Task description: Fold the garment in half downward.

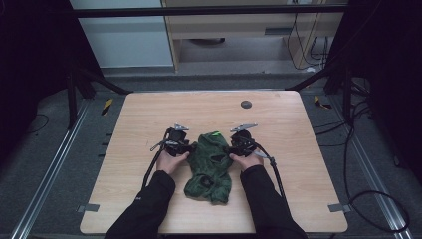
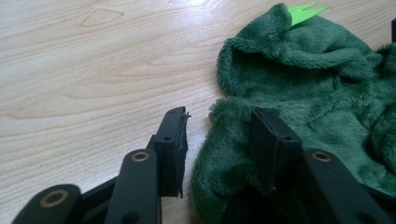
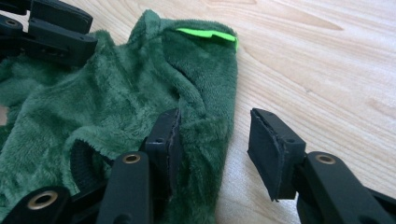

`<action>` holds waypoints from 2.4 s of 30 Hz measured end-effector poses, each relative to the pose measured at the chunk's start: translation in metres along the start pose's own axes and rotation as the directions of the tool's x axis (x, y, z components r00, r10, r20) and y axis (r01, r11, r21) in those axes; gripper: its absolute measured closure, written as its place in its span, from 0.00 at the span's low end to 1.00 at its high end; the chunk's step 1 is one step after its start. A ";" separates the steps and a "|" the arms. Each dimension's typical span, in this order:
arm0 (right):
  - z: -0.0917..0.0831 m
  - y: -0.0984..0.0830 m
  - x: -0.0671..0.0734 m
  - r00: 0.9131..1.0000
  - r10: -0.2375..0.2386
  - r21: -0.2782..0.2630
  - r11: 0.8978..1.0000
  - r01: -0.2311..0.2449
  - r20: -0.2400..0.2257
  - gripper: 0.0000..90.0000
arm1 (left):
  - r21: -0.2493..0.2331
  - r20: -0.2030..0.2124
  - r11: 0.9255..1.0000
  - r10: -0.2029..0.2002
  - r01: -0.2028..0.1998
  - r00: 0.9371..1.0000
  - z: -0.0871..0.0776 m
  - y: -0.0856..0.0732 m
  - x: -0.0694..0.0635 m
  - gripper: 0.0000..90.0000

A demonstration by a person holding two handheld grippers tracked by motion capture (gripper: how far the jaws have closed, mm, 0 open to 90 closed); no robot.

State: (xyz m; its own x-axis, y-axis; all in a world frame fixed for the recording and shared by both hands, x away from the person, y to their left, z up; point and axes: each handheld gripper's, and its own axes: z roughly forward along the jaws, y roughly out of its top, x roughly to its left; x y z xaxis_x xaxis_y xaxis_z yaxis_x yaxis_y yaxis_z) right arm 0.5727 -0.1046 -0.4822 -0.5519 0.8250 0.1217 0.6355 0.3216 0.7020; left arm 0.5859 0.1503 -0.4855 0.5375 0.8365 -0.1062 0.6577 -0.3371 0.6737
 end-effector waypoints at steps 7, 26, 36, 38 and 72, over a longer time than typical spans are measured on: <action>0.004 -0.002 -0.001 1.000 0.019 0.038 0.999 -0.019 -0.004 0.63 | 0.013 0.011 1.000 -0.015 0.015 1.000 0.003 -0.003 -0.002 0.71; 0.010 -0.003 0.002 0.999 0.033 0.059 0.998 -0.031 -0.019 0.90 | 0.032 0.012 0.999 -0.018 0.018 1.000 0.002 -0.003 -0.009 0.93; 0.004 0.000 0.002 0.999 0.028 0.037 0.999 -0.028 -0.024 0.94 | 0.021 0.026 1.000 -0.020 0.020 0.999 -0.005 0.000 -0.010 0.95; 0.002 0.001 0.002 1.000 0.019 0.019 1.000 -0.019 -0.024 0.94 | 0.018 0.027 1.000 -0.018 0.018 0.999 -0.007 0.000 -0.010 0.96; -0.057 0.008 0.021 0.989 -0.101 -0.146 0.986 0.085 -0.105 0.94 | -0.097 0.102 0.994 0.061 -0.051 0.993 -0.081 -0.005 -0.033 0.96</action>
State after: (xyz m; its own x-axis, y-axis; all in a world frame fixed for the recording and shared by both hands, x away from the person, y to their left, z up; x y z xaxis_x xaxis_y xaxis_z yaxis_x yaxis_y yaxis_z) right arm 0.5349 -0.1116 -0.4340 -0.6671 0.7347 0.1233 0.5006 0.3196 0.8045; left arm 0.5221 0.1592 -0.4264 0.6276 0.7660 -0.1390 0.5750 -0.3358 0.7461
